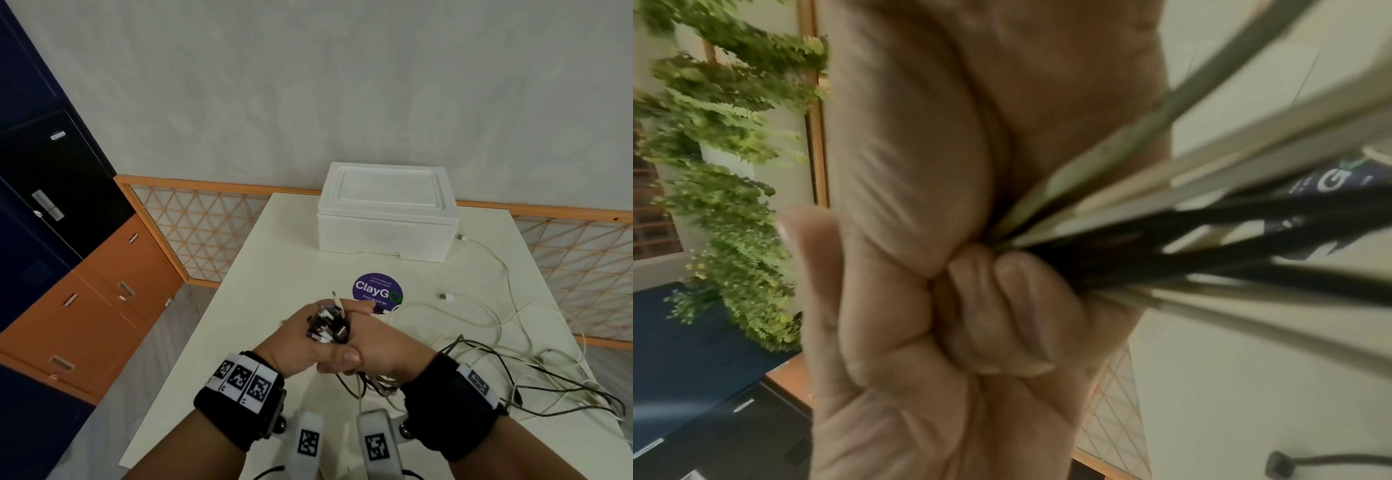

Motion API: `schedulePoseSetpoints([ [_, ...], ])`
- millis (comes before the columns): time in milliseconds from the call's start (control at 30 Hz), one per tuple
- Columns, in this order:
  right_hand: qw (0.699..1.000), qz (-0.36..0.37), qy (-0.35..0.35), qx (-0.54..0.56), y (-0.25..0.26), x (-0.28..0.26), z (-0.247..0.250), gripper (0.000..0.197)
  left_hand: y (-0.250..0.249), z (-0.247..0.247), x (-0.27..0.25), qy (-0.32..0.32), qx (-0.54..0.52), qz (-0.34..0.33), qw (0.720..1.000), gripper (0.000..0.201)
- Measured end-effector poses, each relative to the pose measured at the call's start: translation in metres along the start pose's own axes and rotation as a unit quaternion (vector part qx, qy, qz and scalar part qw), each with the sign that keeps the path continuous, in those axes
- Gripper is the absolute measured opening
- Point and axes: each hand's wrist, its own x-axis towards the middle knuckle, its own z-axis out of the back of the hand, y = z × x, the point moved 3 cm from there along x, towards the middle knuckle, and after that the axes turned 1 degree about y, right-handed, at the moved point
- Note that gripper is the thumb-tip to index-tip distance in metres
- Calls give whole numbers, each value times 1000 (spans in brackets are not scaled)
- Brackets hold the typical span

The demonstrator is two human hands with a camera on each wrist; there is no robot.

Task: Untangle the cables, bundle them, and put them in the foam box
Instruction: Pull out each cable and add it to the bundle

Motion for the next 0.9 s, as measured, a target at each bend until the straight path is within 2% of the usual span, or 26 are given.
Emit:
schedulePoseSetpoints([
  [67, 1000, 6, 5, -6, -4, 0, 1, 23, -2, -2, 0, -25, 14, -24, 999, 39],
  [133, 999, 12, -1, 34, -5, 0, 1, 17, -3, -4, 1, -49, 26, -45, 997, 26],
  [200, 994, 2, -38, 100, -8, 3, -1, 30, -5, -5, 2, -93, 18, -47, 994, 16],
  [233, 991, -1, -82, 109, -9, 5, -2, 27, -6, -4, 2, -129, 6, -44, 991, 12],
  [267, 986, 6, -136, 100, -12, 7, -5, 24, -5, -4, 3, -167, -11, -40, 985, 10],
  [300, 980, 15, -180, 77, -12, 9, -8, 28, -5, -3, 4, -201, -32, -36, 978, 9],
  [333, 976, 26, -209, 50, -12, 11, -10, 36, -5, -4, 6, -226, -48, -32, 972, 9],
  [400, 972, 30, -234, 1, -10, 13, -11, 41, -6, -3, 8, -241, -69, -29, 968, 24],
  [467, 974, 30, -223, -27, -6, 11, -4, 32, 0, -3, 11, -187, -98, -36, 977, 47],
  [533, 979, 38, -196, -30, -1, 12, 3, 27, 6, -3, 10, -114, -118, -15, 986, 67],
  [567, 982, 43, -180, -37, 1, 11, 4, 27, 9, -3, 9, -102, -118, 0, 988, 71],
  [600, 984, 33, -162, -64, -2, 13, 2, 27, 10, -3, 8, -106, -107, 7, 989, 65],
  [633, 986, 32, -153, -63, -2, 12, 1, 29, 8, -3, 6, -121, -77, 5, 990, 52],
  [667, 982, 23, -176, -62, -4, 12, 0, 34, 5, -3, 5, -136, -42, 4, 990, 38],
  [700, 973, 53, -206, -94, -5, 14, 0, 38, 1, -5, 5, -144, -5, 6, 990, 27],
  [733, 969, 60, -198, -135, -7, 18, -5, 39, -2, -6, 5, -154, 21, 9, 988, 21],
  [767, 966, 75, -148, -200, -16, 20, -11, 36, -3, -6, 5, -173, 28, 11, 984, 19],
  [833, 979, -31, -45, -199, -30, 18, -11, 16, -3, -2, 6, -234, 11, 11, 972, 17],
  [867, 978, -71, -30, -193, -38, 15, -6, 18, -3, 3, 5, -271, -2, 6, 963, 24],
  [900, 979, -81, -44, -183, -41, 9, 5, 21, -2, 7, 4, -298, -20, 1, 954, 34],
])
